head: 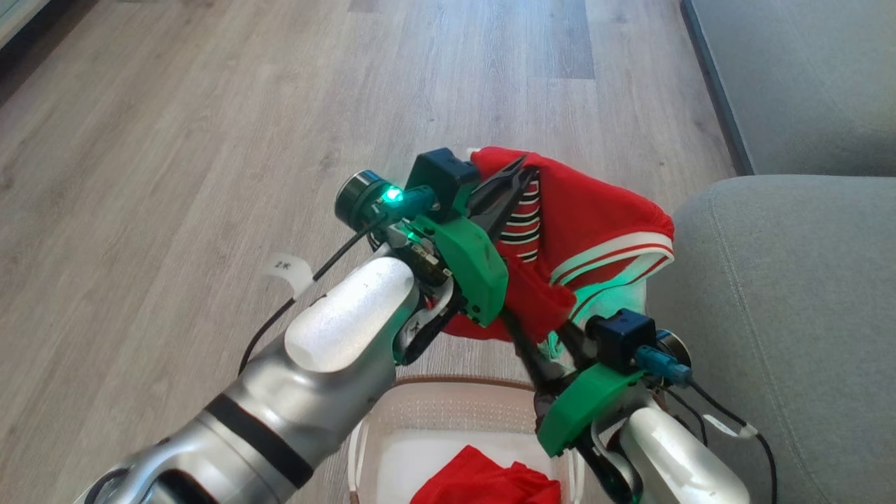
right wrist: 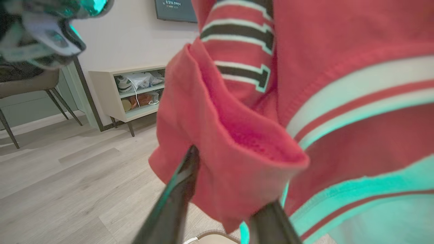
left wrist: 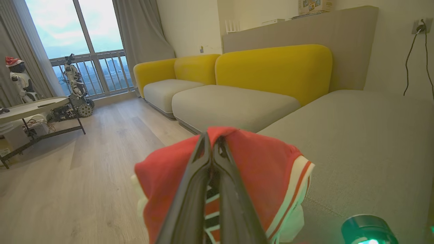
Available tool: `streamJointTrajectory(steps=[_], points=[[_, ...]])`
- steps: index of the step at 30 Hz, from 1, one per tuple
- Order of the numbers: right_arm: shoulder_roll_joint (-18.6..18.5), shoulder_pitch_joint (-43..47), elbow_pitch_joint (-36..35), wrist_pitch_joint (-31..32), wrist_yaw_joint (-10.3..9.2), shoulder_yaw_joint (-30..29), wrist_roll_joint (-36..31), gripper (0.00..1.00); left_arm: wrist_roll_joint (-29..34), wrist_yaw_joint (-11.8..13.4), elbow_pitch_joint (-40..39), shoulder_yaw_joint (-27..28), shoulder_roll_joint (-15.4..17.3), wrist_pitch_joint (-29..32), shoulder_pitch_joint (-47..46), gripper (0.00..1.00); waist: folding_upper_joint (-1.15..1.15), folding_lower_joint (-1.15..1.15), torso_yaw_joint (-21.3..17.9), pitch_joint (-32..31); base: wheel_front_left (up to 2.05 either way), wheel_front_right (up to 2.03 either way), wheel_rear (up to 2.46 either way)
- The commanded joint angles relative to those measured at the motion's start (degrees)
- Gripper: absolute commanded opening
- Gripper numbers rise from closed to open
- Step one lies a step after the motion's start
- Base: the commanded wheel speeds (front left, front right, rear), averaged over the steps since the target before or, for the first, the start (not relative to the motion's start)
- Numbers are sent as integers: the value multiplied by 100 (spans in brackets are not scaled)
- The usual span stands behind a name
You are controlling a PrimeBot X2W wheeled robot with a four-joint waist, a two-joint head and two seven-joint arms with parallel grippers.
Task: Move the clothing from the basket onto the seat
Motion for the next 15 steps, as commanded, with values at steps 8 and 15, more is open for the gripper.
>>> streamJointTrajectory(steps=[8,15], points=[[32,-305,-459,-39,-1,-84,-152,0,-166,114,159,229,86,-196,-269,0,0,0,-100,61,0,0,0],[32,-341,-680,-39,-1,-400,-394,0,-300,162,373,346,119,-410,-67,70,0,0,-271,108,0,0,0]])
